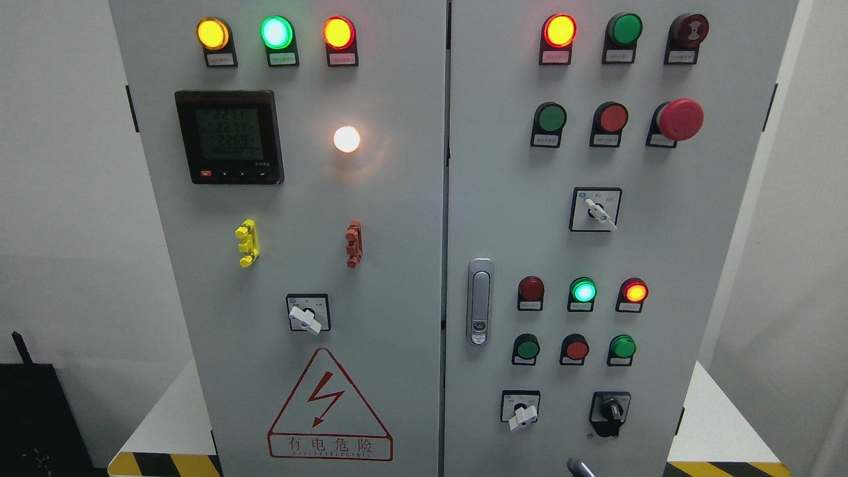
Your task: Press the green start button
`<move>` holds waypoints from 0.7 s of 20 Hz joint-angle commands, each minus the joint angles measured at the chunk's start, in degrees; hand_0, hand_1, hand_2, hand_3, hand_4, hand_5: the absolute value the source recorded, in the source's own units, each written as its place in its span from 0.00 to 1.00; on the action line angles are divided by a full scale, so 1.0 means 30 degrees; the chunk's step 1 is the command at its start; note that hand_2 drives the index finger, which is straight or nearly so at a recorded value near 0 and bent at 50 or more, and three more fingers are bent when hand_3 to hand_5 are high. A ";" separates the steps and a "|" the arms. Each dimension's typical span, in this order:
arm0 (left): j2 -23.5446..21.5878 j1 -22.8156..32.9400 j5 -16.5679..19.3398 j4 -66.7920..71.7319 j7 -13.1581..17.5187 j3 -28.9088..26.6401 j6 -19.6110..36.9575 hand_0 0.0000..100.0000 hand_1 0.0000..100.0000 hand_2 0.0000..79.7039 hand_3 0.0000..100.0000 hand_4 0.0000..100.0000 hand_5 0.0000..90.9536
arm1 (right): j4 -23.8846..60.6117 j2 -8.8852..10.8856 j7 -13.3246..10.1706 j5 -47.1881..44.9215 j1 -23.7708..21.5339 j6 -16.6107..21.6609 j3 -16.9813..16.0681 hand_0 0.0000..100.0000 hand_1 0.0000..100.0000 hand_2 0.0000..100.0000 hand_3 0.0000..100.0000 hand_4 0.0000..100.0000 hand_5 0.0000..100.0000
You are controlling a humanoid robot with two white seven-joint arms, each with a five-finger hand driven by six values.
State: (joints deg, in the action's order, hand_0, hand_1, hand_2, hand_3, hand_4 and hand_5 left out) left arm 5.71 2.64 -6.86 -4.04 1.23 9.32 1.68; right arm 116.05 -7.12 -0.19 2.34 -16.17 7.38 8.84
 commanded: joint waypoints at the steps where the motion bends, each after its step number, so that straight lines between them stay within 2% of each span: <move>1: 0.0000 -0.0002 0.0000 0.0000 -0.0001 0.0000 -0.0004 0.12 0.56 0.00 0.00 0.00 0.00 | 0.0019 0.0000 0.0004 -0.0019 0.0000 0.0002 0.0011 0.20 0.15 0.00 0.00 0.00 0.00; 14: 0.0000 -0.0002 0.0000 0.0000 -0.0001 0.0000 -0.0004 0.12 0.56 0.00 0.00 0.00 0.00 | -0.0156 0.0059 0.0033 0.1031 0.0467 0.0412 -0.0252 0.18 0.18 0.00 0.00 0.00 0.00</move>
State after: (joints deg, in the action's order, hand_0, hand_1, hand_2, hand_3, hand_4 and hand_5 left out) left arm 5.71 2.64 -6.86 -4.04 1.23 9.32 1.68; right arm 116.00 -7.07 -0.12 3.26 -15.79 8.18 8.71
